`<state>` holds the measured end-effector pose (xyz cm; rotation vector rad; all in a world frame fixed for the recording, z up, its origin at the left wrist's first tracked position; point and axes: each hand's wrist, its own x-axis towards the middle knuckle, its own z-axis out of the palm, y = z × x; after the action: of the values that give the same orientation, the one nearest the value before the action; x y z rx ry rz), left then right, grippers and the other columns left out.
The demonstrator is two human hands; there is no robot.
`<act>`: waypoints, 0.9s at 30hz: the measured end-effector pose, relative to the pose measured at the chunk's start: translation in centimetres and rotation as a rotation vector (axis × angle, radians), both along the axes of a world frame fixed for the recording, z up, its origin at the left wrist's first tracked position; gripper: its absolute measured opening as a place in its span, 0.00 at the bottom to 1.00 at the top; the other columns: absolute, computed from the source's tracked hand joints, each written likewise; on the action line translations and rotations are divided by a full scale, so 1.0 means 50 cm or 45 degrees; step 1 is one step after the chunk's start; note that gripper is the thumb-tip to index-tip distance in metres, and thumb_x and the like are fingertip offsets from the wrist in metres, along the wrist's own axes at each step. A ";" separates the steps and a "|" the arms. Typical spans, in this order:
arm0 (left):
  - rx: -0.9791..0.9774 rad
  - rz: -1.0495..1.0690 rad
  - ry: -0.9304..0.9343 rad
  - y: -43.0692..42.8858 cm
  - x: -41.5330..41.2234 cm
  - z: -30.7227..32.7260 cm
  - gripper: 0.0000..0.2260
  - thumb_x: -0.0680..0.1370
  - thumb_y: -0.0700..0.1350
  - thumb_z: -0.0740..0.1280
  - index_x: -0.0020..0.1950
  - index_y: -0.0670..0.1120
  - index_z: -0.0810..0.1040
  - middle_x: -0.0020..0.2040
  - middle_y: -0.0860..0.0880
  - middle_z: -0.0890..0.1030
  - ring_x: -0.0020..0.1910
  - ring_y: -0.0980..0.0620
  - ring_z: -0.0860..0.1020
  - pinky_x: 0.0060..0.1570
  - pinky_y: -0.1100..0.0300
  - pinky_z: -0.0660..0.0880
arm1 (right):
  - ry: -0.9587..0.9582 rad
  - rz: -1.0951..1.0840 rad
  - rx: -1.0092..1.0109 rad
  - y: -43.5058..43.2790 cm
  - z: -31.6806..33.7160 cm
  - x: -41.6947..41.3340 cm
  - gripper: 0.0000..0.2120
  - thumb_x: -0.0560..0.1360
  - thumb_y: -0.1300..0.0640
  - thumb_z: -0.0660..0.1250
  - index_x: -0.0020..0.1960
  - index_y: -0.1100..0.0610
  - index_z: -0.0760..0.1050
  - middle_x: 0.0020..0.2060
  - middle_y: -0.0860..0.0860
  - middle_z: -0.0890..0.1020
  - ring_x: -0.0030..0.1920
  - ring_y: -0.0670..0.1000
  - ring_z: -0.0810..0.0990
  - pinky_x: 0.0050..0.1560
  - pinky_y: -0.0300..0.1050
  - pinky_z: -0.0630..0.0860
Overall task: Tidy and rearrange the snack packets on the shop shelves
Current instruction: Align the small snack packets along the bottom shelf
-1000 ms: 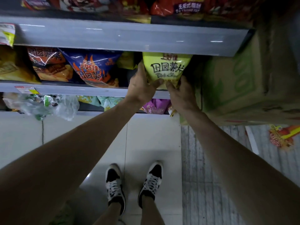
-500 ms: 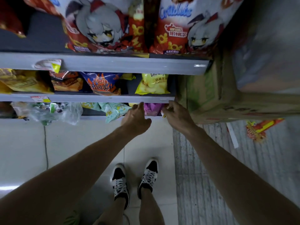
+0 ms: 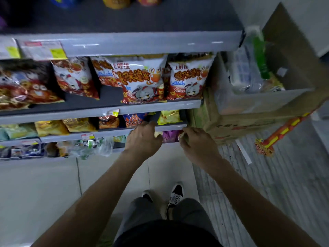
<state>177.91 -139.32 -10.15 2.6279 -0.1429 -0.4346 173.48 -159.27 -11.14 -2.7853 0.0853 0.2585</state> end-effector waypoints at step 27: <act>0.084 0.443 -0.011 0.215 -0.111 0.231 0.21 0.80 0.51 0.69 0.73 0.52 0.75 0.67 0.46 0.81 0.63 0.40 0.80 0.56 0.48 0.79 | -0.052 0.488 -0.011 0.233 0.204 0.039 0.22 0.81 0.42 0.61 0.70 0.52 0.72 0.63 0.50 0.80 0.65 0.54 0.76 0.62 0.50 0.74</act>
<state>172.38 -128.59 1.40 2.6455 0.3265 -0.3109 175.43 -147.62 -0.92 -2.7946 -0.4620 0.2931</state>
